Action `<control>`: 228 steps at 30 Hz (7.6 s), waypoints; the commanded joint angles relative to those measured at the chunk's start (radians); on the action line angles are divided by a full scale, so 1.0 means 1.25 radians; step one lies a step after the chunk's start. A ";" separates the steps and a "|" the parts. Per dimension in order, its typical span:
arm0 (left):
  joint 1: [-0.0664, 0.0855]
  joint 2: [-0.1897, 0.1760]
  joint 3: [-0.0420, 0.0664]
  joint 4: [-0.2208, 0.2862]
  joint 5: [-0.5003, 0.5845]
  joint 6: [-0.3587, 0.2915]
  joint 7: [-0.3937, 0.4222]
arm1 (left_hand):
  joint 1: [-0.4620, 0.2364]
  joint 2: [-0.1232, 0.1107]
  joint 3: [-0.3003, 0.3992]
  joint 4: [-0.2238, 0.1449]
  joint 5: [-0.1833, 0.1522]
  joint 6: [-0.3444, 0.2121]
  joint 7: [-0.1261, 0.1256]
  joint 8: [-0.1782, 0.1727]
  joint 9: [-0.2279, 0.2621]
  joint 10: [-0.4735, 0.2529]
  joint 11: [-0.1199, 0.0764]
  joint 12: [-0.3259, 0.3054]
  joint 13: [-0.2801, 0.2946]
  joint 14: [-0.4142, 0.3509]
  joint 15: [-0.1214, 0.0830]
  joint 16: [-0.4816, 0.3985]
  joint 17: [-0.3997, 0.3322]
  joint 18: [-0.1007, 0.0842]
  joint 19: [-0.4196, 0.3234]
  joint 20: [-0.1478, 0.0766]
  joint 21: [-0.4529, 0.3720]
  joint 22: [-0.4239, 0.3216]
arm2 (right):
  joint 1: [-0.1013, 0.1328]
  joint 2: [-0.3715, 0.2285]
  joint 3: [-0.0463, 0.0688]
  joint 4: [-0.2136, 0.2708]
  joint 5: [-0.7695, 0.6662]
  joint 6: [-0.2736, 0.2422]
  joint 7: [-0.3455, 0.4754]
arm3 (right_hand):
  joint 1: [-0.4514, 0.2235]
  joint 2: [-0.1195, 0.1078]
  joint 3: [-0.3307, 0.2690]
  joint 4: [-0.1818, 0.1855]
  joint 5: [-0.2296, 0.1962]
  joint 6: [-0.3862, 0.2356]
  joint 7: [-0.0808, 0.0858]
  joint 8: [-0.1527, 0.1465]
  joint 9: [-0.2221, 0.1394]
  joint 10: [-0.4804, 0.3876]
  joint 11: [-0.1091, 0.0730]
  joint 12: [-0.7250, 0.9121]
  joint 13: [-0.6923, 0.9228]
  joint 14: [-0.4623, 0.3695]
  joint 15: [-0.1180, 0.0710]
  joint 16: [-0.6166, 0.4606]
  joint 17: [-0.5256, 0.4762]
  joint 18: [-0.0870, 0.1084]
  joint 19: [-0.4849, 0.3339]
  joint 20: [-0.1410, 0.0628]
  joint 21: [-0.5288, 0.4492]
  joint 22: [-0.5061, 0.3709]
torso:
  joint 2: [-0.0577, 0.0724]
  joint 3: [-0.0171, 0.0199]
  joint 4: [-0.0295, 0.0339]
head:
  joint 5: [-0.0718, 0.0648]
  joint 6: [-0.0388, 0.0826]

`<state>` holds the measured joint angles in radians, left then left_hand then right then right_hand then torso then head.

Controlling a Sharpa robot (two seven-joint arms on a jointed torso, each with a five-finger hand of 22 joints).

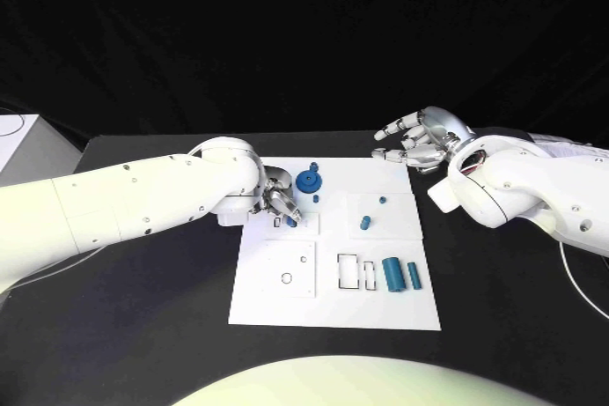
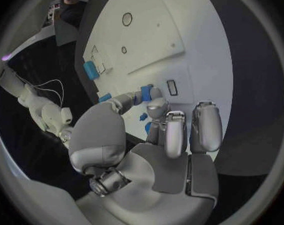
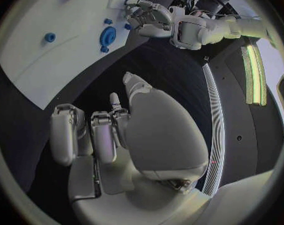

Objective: Assemble the parts on the task board

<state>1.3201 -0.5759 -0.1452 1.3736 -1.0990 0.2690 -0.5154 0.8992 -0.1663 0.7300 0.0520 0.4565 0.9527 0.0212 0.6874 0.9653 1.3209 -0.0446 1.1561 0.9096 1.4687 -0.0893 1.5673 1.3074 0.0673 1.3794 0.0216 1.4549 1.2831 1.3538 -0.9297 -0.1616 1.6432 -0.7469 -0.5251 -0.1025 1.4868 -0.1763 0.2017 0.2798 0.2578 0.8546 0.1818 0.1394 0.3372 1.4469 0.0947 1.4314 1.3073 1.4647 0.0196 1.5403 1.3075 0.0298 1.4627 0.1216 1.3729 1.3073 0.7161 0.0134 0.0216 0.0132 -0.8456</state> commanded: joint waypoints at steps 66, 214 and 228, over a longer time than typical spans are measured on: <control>-0.015 0.004 -0.012 -0.015 0.002 0.077 -0.015 | -0.006 -0.002 -0.207 0.136 -0.021 0.017 -0.001 -0.020 -0.005 -0.003 -0.001 0.013 -0.001 0.082 -0.004 0.003 0.211 -0.004 0.006 -0.001 -0.009 0.003 | 0.000 -0.006 0.000 0.004 -0.006 0.005 -0.005 | -0.015 -0.003 0.004 0.001 -0.003 -0.011 0.000 0.007 0.001 -0.012 0.000 -0.012 0.100 0.063 -0.001 -0.011 0.133 0.019 -0.003 -0.001 -0.021 0.099 | 0.000 0.0002 -0.0005 | -0.003 0.001; -0.011 -0.013 0.017 0.015 0.000 0.038 -0.006 | 0.091 0.014 0.110 -0.050 -0.011 -0.005 0.005 -0.008 0.025 -0.006 0.002 0.004 -0.029 0.081 -0.001 0.001 0.209 -0.003 0.001 0.004 -0.013 0.003 | -0.007 -0.003 0.000 -0.004 -0.030 0.008 -0.005 | -0.019 -0.002 0.009 0.001 -0.004 -0.012 0.000 0.012 0.001 -0.012 0.000 -0.012 0.099 0.063 -0.002 -0.012 0.133 0.020 -0.004 -0.001 -0.025 0.097 | 0.000 0.0002 0.0007 | -0.002 -0.009; -0.010 -0.026 0.042 0.026 0.046 0.044 -0.007 | 0.092 0.015 0.110 -0.050 -0.011 -0.005 0.005 -0.008 0.025 -0.006 0.002 0.005 -0.029 0.080 -0.001 0.000 0.207 -0.002 0.000 0.004 -0.013 0.003 | -0.009 -0.001 0.000 -0.011 -0.027 0.008 -0.006 | -0.019 -0.002 0.009 0.001 -0.004 -0.012 0.000 0.012 0.001 -0.012 0.000 -0.012 0.099 0.063 -0.002 -0.012 0.133 0.020 -0.004 -0.001 -0.025 0.097 | 0.000 0.0005 0.0001 | -0.002 -0.007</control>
<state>1.3075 -0.6080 -0.0939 1.4021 -1.0701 0.3031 -0.5222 1.0022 -0.1477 0.6720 0.1901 0.4379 0.9491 0.0327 0.6805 0.9955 1.3083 -0.0420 1.1581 0.8729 1.4650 -0.0927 1.5671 1.3074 0.0677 1.3791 0.0218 1.4395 1.2854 1.3438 -0.9321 -0.1617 1.6309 -0.7731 -0.5199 -0.1124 1.4749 -0.1802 0.2074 0.2800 0.2578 0.8478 0.1813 0.1508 0.3377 1.4408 0.0957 1.4209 1.3073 1.4647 0.0196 1.5287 1.3078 0.0455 1.4627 0.1216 1.3456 1.3077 0.7160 0.0140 0.0216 0.0119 -0.8549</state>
